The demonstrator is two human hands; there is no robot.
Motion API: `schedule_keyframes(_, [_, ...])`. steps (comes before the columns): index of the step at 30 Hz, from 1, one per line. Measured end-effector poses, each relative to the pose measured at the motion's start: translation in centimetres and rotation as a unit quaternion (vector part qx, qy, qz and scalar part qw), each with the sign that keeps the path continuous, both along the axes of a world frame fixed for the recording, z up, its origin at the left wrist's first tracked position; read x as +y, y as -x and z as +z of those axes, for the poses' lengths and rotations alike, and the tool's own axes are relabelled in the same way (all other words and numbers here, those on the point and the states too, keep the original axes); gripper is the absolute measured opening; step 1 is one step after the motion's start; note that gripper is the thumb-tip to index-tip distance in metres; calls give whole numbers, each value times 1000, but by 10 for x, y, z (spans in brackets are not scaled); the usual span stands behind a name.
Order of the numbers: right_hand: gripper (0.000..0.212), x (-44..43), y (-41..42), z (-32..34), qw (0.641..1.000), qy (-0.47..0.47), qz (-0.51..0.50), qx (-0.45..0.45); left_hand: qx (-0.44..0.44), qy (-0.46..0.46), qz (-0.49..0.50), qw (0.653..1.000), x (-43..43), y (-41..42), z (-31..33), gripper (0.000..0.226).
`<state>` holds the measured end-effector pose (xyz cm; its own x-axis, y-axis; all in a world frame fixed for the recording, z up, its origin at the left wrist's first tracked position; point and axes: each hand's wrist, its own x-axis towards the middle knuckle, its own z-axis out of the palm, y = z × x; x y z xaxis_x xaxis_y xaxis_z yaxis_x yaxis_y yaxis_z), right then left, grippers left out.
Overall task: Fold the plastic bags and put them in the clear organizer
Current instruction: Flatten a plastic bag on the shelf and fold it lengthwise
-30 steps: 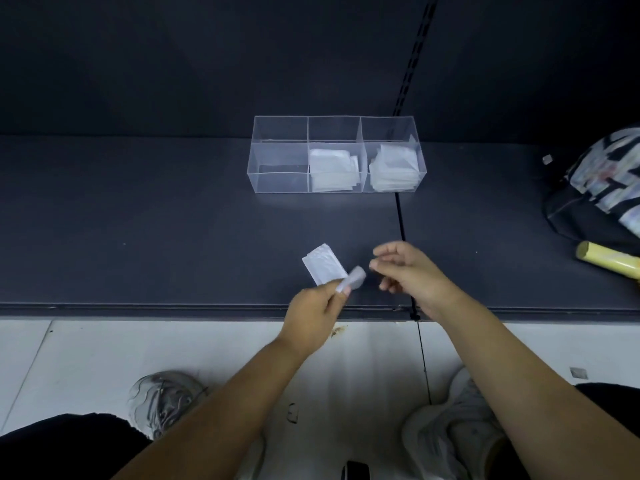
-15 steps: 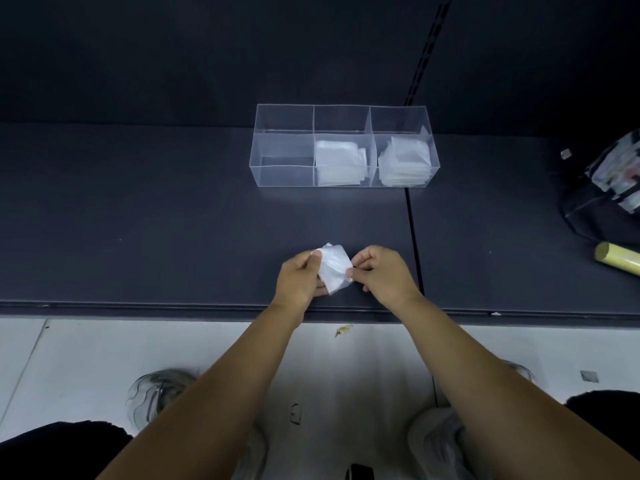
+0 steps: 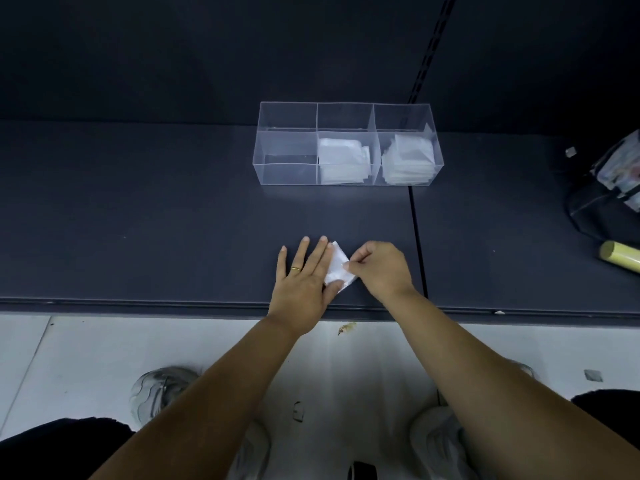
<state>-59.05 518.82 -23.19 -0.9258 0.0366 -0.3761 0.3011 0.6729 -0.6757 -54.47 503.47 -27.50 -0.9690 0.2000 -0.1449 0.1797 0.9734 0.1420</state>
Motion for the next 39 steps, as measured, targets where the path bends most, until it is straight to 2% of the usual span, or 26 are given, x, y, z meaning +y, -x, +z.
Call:
schedule_keyframes(4, [36,4,-21,-17,980,-141,39,133,-10,12,3,1000,-1,0,-2,79])
schedule_keyframes(7, [32,11,-29,-26,969,-171,39,172,-17,9,21,1000,-1,0,-1,81])
schedule_keyframes(11, [16,14,-25,-24,972,-157,20,175,-27,16,34,999,0,0,1,85])
schedule_keyframes(15, [19,6,-26,-19,980,-121,13,157,-41,10,62,997,4,-2,2,92])
schedule_keyframes(19, [12,-11,-26,-10,991,-87,11,103,-59,27,79,995,7,-5,5,96])
schedule_keyframes(21, [11,-13,-21,-4,997,-23,-3,76,-70,-6,79,994,4,-6,7,97])
schedule_keyframes(22, [13,-12,-18,2,998,26,-7,58,-86,-57,88,991,1,-5,10,97])
schedule_keyframes(24, [21,-4,-10,14,993,109,11,35,-117,-205,131,963,-6,1,22,99])
schedule_keyframes(25, [24,1,-6,21,990,130,36,34,-141,-287,159,934,-9,7,32,103])
schedule_keyframes(27, [25,13,5,36,983,153,97,37,-206,-446,201,848,-12,22,54,112])
schedule_keyframes(29, [24,23,18,50,975,169,136,37,-243,-530,198,788,-11,40,71,97])
schedule_keyframes(32, [28,37,41,63,968,217,117,39,-224,-595,192,748,1,70,87,34])
schedule_keyframes(33, [29,42,49,65,965,244,90,31,-207,-617,199,732,7,79,92,23])
schedule_keyframes(36, [13,53,72,64,959,282,10,2,-159,-657,216,705,26,107,103,16])
schedule_keyframes(39, [13,66,109,57,962,244,-92,76,-69,-646,244,720,38,136,106,15])
